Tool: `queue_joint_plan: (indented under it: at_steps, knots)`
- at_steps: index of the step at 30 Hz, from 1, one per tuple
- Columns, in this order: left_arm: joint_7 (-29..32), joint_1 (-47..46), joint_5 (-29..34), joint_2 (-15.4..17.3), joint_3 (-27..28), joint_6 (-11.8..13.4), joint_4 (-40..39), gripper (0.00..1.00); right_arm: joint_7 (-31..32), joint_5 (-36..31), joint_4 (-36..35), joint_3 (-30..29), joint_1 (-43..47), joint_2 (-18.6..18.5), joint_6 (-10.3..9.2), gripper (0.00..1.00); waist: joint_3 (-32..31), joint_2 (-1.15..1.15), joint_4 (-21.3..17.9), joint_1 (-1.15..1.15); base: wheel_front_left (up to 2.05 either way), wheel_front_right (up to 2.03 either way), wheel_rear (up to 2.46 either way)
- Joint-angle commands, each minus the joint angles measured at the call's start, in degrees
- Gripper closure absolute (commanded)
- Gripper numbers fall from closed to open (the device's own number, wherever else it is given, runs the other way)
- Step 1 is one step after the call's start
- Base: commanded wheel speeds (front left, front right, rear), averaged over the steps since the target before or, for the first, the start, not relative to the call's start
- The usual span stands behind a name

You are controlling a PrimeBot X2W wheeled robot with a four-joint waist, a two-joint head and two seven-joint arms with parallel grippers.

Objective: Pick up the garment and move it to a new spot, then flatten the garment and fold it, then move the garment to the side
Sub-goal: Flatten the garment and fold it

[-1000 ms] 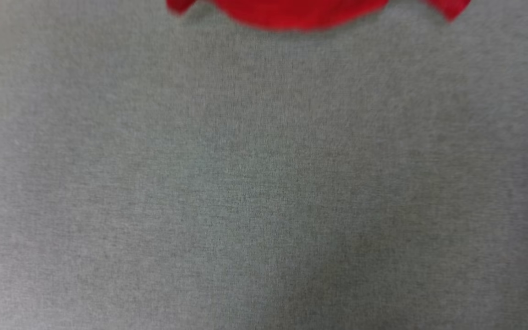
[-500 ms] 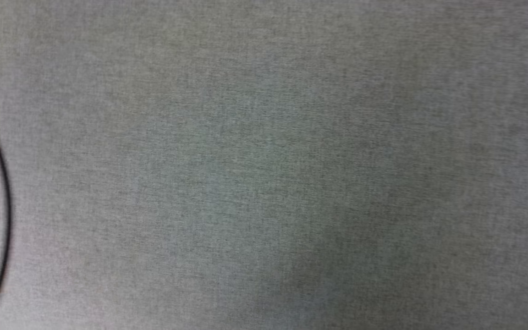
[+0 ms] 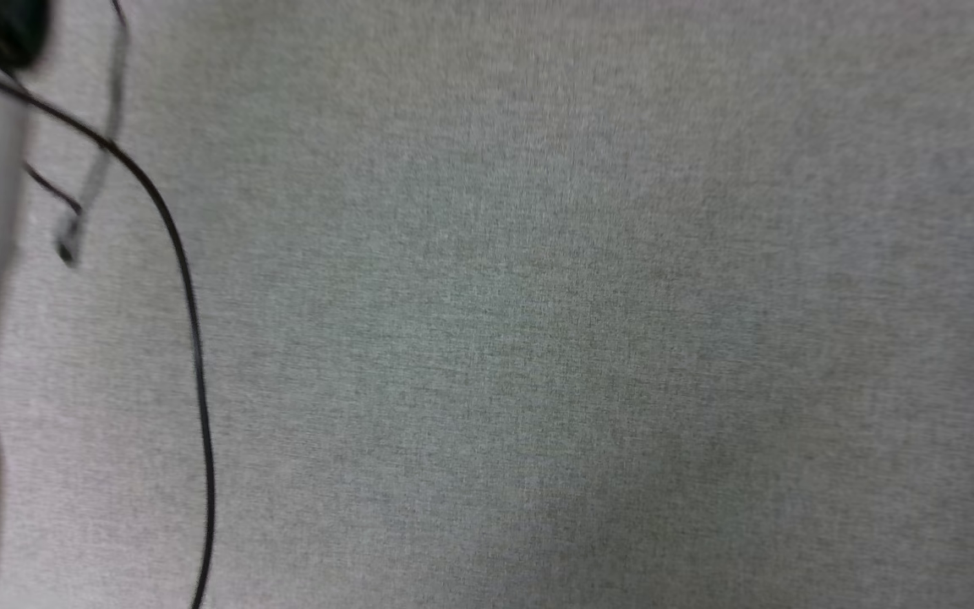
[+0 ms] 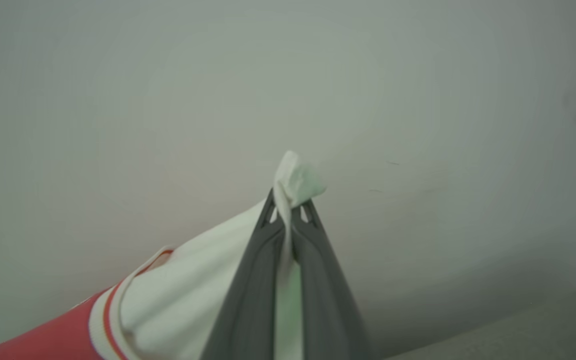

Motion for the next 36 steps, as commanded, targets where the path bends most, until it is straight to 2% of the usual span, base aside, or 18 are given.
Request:
queue_joint_plan:
  at_steps: [1,11,22,27,36]
  knots:
    - [-0.38,2.39,-0.59,-0.35,0.44,0.02,-0.72,1.0,0.27,1.27,-0.34,0.46,3.14,-0.19,-0.06,1.0,-2.29,0.0,-0.28,0.0,0.0,0.0,0.0]
    - [-0.43,24.37,-1.53,-1.62,-0.22,-0.05,-4.09,1.0,4.93,13.95,-5.79,6.6,28.18,0.16,-0.06,1.0,-12.55,0.0,-0.93,0.0,0.0,0.0,0.0]
    - [2.67,44.51,-6.61,0.37,-5.37,-0.1,-6.58,1.0,12.06,25.53,-16.07,14.62,54.65,-0.65,-0.06,1.0,-22.19,0.0,-2.48,0.0,0.0,0.0,0.0]
    - [4.22,52.0,-7.97,1.37,-6.89,0.04,-7.91,1.0,14.56,28.67,-19.81,16.97,63.01,-1.71,-0.07,1.0,-25.63,0.0,-3.06,0.0,0.0,0.0,0.0]
    - [6.2,61.27,-10.23,2.77,-7.52,2.14,-11.2,1.0,17.17,32.14,-23.11,18.7,74.08,-4.25,-0.07,1.0,-31.51,0.0,-3.19,0.0,0.0,0.0,0.0]
